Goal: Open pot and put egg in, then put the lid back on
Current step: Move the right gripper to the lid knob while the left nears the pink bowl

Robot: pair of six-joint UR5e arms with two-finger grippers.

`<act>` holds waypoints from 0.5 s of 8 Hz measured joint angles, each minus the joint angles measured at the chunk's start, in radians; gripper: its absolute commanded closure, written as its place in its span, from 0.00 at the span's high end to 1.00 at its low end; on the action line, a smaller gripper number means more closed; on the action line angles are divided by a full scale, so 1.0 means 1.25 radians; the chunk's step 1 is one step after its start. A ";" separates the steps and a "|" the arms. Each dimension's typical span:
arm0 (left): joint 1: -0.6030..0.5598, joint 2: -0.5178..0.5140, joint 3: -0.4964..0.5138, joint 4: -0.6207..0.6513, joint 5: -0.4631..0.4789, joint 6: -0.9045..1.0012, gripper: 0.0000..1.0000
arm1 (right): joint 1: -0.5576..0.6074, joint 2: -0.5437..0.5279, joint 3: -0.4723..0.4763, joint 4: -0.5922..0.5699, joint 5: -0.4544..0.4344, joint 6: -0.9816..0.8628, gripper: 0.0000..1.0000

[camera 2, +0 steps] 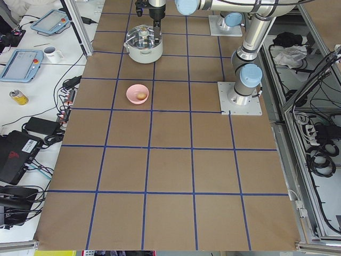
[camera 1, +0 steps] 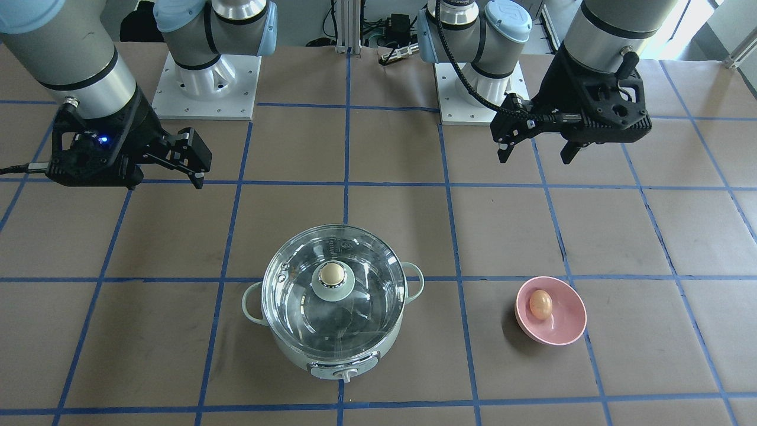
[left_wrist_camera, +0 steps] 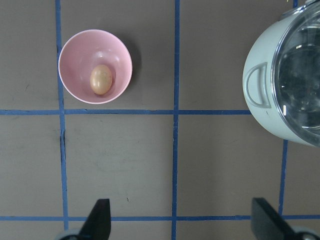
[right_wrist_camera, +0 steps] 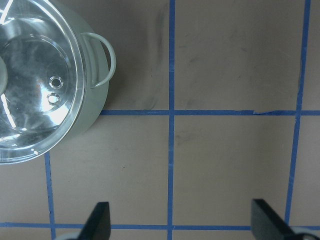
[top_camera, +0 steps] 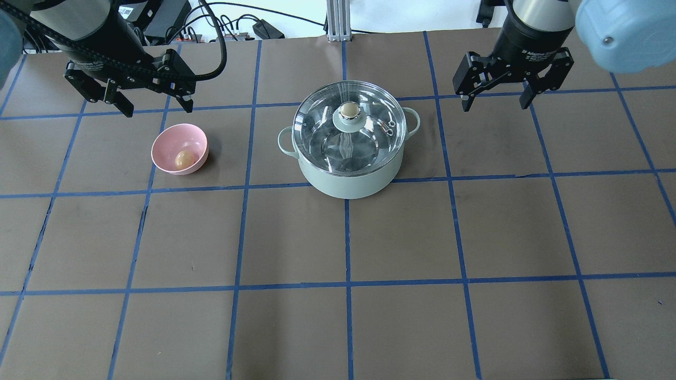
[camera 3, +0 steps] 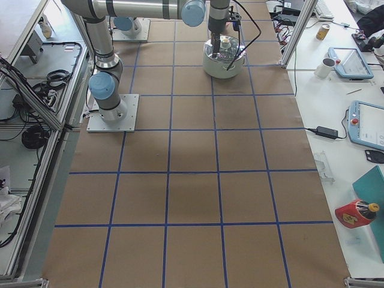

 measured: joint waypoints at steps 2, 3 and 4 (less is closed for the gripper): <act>0.003 -0.002 0.000 0.010 -0.005 -0.007 1.00 | 0.000 0.000 0.001 -0.001 0.000 -0.001 1.00; 0.008 -0.003 -0.005 0.016 -0.005 -0.015 1.00 | -0.001 0.002 0.001 -0.004 -0.001 -0.006 1.00; 0.012 -0.004 -0.010 0.021 -0.002 -0.025 1.00 | -0.001 0.008 0.001 -0.009 -0.001 -0.009 1.00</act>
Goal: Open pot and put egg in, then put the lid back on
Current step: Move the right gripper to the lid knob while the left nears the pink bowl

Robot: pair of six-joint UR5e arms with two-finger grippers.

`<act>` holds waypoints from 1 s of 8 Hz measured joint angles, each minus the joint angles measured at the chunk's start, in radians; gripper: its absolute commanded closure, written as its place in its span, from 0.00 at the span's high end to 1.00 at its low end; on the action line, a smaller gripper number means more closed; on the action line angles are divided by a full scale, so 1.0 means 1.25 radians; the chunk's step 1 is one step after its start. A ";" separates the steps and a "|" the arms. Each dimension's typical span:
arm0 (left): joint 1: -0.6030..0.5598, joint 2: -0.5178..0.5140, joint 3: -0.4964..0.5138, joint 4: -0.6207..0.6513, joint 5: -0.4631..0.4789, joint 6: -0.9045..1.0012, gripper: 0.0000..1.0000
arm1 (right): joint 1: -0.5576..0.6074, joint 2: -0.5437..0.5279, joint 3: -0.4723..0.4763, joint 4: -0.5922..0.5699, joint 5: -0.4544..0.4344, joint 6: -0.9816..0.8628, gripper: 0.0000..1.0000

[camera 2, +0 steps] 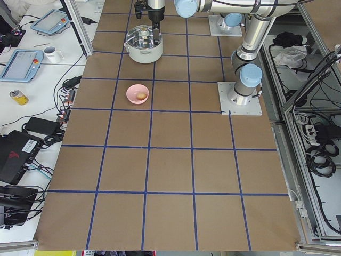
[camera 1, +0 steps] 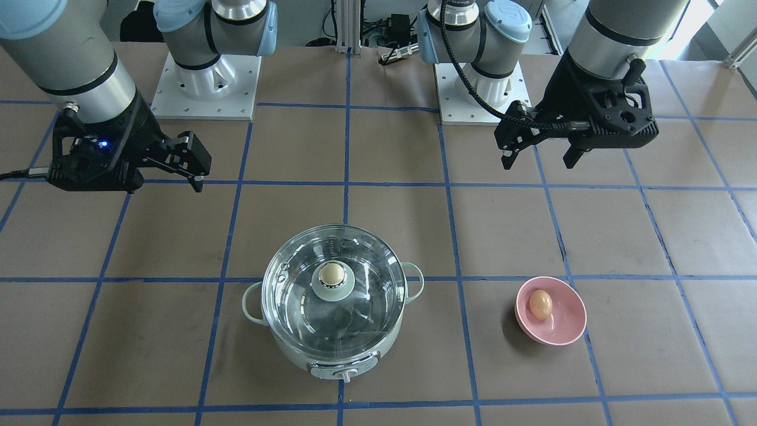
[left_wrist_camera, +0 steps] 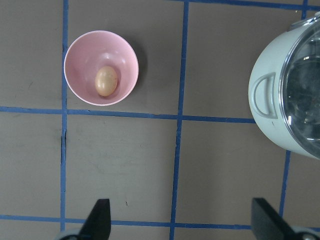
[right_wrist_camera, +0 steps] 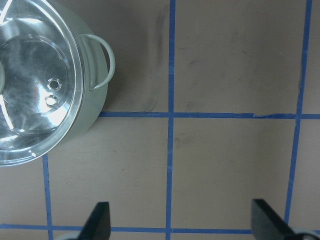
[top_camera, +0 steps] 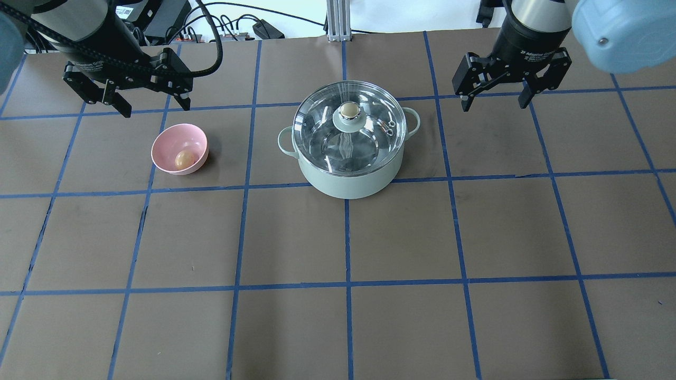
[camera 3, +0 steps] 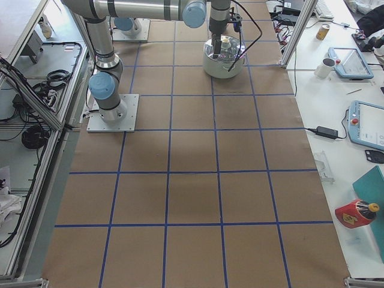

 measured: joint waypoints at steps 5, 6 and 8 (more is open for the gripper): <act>0.045 -0.101 -0.001 0.126 -0.002 -0.017 1.00 | 0.051 0.051 -0.044 -0.085 0.005 0.044 1.00; 0.047 -0.139 -0.002 0.155 -0.005 -0.017 1.00 | 0.101 0.094 -0.090 -0.096 0.005 0.120 1.00; 0.048 -0.202 -0.003 0.220 -0.006 0.016 1.00 | 0.193 0.186 -0.153 -0.151 0.008 0.250 1.00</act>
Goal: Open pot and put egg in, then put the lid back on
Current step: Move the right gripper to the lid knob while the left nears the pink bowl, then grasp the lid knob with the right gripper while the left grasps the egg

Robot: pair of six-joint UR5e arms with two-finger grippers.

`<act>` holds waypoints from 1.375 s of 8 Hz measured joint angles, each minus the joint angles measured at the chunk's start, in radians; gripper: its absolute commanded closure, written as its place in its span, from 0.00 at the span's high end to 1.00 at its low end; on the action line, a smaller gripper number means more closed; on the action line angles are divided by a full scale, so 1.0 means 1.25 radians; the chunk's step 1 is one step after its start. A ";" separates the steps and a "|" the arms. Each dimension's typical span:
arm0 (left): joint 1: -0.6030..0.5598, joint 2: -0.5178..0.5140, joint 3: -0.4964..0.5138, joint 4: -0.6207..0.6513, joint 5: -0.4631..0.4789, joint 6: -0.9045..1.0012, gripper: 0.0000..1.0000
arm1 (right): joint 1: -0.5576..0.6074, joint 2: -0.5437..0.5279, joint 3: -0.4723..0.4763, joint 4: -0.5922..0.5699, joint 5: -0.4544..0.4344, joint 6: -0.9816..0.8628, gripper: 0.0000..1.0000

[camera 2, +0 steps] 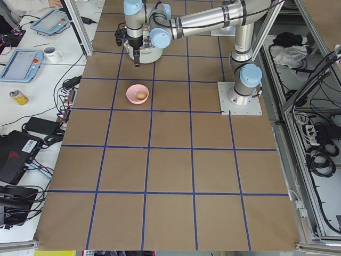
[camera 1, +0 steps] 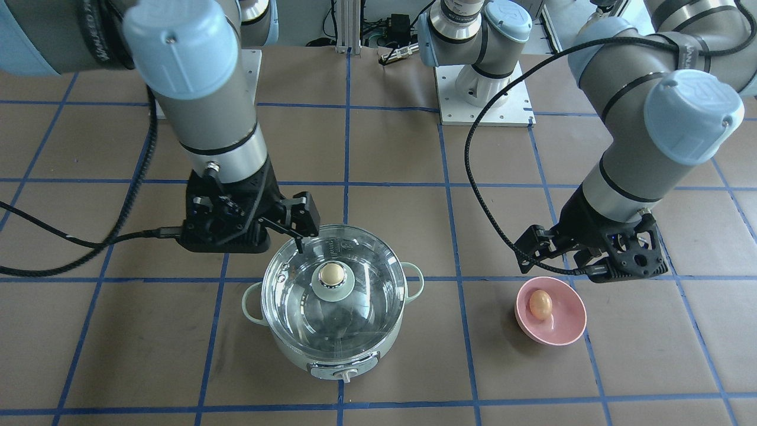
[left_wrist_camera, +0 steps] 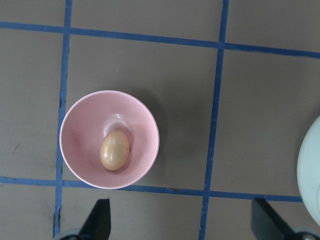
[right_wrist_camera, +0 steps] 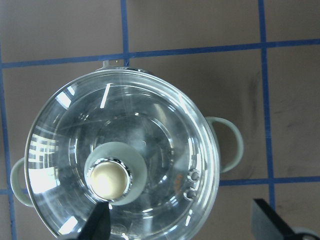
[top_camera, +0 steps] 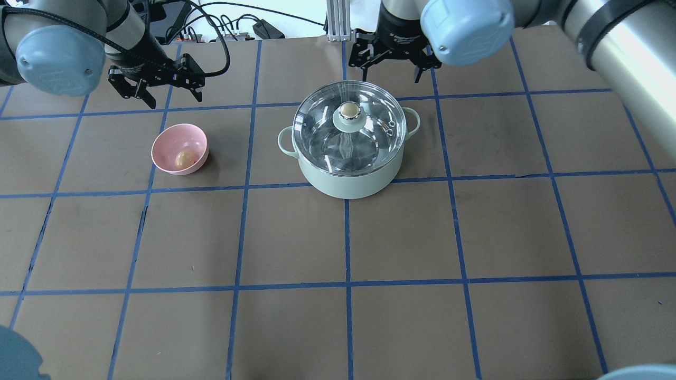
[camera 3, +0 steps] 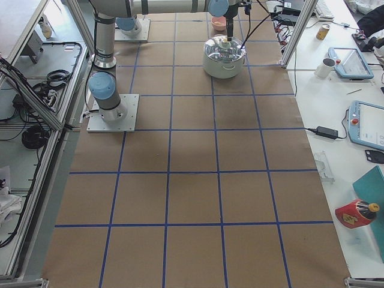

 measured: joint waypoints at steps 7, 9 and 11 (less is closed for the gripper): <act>0.054 -0.133 -0.002 0.044 0.087 0.145 1.00 | 0.090 0.117 0.024 -0.079 0.003 0.122 0.99; 0.067 -0.176 -0.006 0.065 0.086 0.163 1.00 | 0.090 0.115 0.027 -0.079 0.000 0.120 0.99; 0.068 -0.203 -0.011 0.099 0.086 0.179 1.00 | 0.090 0.118 0.025 -0.091 0.000 0.118 0.99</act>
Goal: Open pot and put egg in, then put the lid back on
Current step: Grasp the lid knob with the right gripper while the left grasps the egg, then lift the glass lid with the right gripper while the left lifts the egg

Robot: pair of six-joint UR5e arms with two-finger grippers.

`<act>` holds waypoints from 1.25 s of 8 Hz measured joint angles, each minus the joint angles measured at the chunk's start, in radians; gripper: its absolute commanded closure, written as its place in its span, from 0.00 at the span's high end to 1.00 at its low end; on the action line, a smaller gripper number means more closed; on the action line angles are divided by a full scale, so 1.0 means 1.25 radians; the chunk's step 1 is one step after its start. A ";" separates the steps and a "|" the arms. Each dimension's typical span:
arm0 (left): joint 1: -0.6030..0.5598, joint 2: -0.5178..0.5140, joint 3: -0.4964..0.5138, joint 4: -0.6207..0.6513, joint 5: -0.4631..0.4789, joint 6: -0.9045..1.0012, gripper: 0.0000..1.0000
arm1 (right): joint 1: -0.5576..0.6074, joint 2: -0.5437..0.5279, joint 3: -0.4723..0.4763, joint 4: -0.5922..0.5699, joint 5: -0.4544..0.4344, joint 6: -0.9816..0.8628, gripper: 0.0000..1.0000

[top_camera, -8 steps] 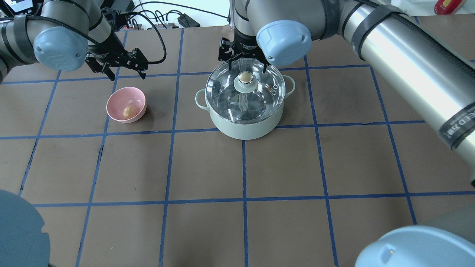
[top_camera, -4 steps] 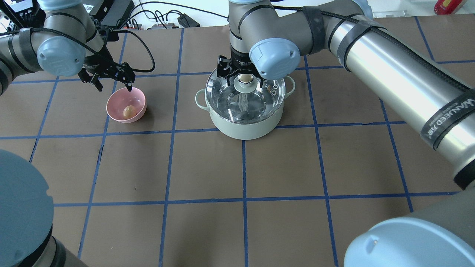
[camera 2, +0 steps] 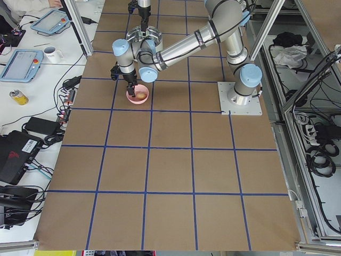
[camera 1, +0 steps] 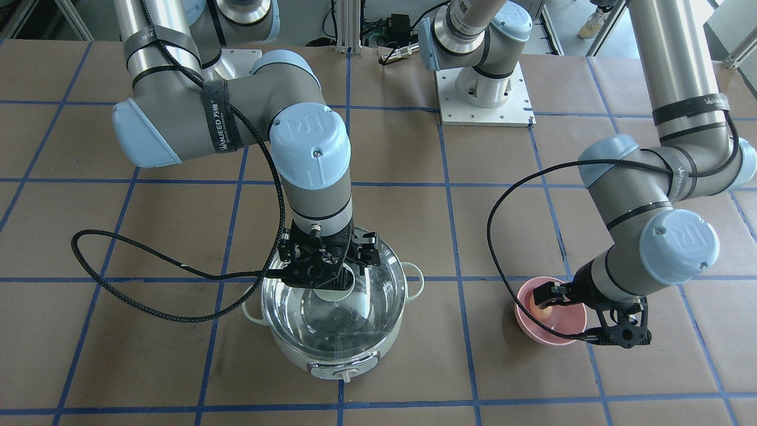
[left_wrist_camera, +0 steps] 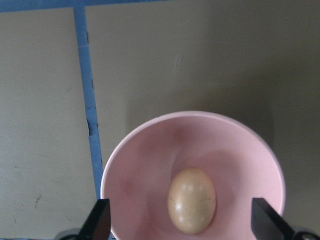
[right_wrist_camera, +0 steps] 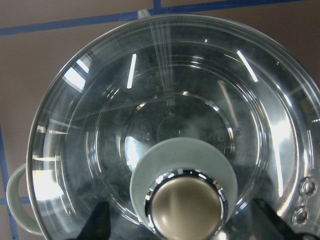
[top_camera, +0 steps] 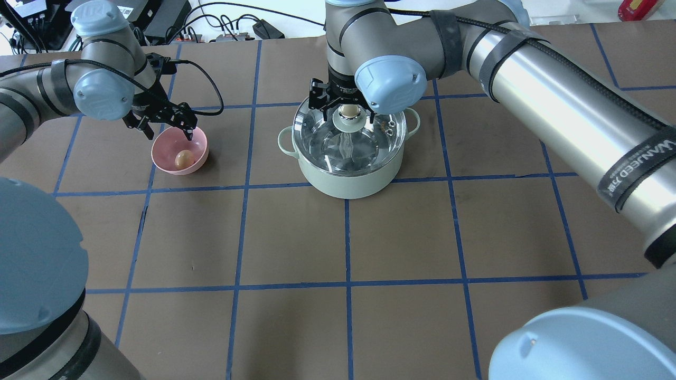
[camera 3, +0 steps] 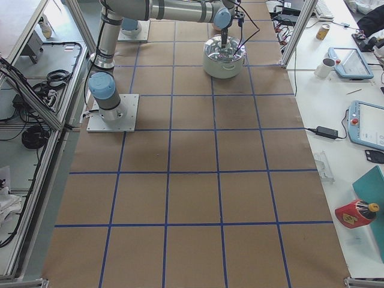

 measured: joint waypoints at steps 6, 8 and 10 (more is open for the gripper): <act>0.000 -0.026 -0.052 0.019 -0.004 0.004 0.42 | 0.000 0.006 0.001 -0.030 0.006 -0.001 0.00; 0.000 -0.026 -0.053 0.018 -0.003 0.005 0.14 | 0.000 -0.001 0.005 -0.024 0.012 0.000 0.00; 0.000 -0.026 -0.054 0.018 -0.003 0.003 0.00 | -0.002 -0.012 0.005 -0.022 0.026 -0.001 0.00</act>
